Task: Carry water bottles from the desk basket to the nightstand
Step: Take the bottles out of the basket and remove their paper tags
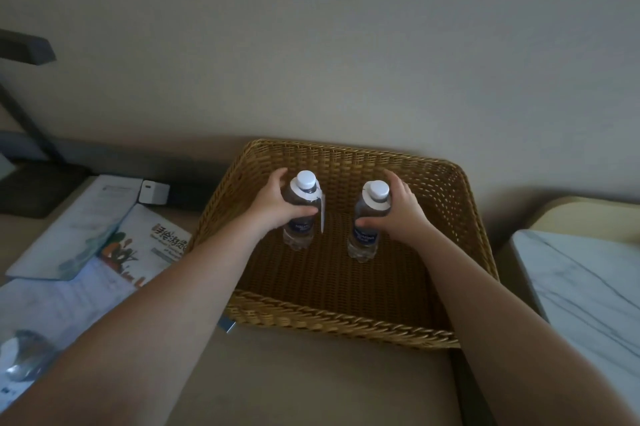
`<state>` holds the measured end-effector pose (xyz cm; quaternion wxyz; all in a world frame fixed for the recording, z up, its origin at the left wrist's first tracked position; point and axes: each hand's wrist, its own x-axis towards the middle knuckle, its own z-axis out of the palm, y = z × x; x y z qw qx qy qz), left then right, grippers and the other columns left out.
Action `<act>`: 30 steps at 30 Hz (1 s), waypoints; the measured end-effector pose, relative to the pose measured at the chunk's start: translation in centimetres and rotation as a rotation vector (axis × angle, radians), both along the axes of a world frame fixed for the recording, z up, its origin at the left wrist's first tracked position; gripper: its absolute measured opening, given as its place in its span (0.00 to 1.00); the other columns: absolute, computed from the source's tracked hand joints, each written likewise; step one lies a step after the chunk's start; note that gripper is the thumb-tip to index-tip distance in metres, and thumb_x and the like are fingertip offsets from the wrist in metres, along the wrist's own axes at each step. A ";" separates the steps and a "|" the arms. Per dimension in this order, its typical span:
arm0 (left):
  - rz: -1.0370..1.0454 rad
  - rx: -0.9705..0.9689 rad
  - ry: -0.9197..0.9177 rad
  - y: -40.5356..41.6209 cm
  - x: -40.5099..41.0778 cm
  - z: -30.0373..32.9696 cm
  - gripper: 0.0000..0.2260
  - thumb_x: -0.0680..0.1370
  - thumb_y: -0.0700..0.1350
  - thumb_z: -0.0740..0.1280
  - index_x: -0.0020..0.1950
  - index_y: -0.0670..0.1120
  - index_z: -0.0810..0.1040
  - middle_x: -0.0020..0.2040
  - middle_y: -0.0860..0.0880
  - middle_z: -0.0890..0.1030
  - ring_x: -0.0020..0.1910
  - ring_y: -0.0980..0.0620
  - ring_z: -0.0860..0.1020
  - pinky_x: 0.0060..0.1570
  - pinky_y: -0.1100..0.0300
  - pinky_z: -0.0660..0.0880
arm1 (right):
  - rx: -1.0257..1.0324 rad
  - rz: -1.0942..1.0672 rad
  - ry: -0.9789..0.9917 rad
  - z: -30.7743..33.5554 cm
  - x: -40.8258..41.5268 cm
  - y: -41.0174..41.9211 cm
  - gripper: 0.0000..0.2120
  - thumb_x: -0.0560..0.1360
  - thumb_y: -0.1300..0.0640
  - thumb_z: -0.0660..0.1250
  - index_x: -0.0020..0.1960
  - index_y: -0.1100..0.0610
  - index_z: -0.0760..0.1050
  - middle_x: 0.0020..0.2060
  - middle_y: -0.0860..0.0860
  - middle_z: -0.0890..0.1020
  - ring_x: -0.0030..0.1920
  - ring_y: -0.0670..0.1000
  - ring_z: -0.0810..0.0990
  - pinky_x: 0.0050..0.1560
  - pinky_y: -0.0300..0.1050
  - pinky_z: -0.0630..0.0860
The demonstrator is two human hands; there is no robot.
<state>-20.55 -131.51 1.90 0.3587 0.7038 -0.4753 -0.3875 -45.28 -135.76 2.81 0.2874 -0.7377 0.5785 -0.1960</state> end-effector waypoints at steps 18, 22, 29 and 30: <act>0.015 -0.276 -0.065 3.1 1.0 4.4 0.23 0.62 0.57 0.78 0.55 0.61 0.75 0.53 0.60 0.80 0.53 0.61 0.77 0.47 0.62 0.75 | -0.129 0.095 -0.206 3.2 1.6 2.2 0.33 0.58 0.46 0.80 0.58 0.43 0.67 0.46 0.36 0.75 0.48 0.40 0.74 0.39 0.29 0.67; 0.067 -0.361 -0.051 6.2 3.0 8.7 0.29 0.63 0.58 0.77 0.61 0.53 0.75 0.57 0.56 0.80 0.56 0.56 0.79 0.51 0.58 0.78 | -0.197 0.193 -0.261 7.4 4.1 4.1 0.34 0.57 0.43 0.78 0.58 0.42 0.66 0.46 0.34 0.75 0.47 0.35 0.74 0.39 0.28 0.67; 0.174 -0.474 -0.112 14.8 8.0 16.2 0.31 0.60 0.63 0.76 0.61 0.58 0.75 0.56 0.59 0.82 0.54 0.59 0.80 0.50 0.60 0.77 | -0.230 0.345 -0.418 14.7 9.6 9.2 0.31 0.61 0.48 0.79 0.60 0.48 0.72 0.49 0.42 0.81 0.47 0.39 0.80 0.38 0.28 0.73; 0.196 -0.495 -0.122 16.2 8.6 17.0 0.30 0.59 0.64 0.76 0.59 0.59 0.76 0.54 0.60 0.82 0.53 0.61 0.80 0.47 0.62 0.77 | -0.231 0.366 -0.444 15.5 10.5 10.1 0.30 0.61 0.49 0.79 0.60 0.48 0.73 0.49 0.42 0.82 0.47 0.38 0.80 0.38 0.29 0.74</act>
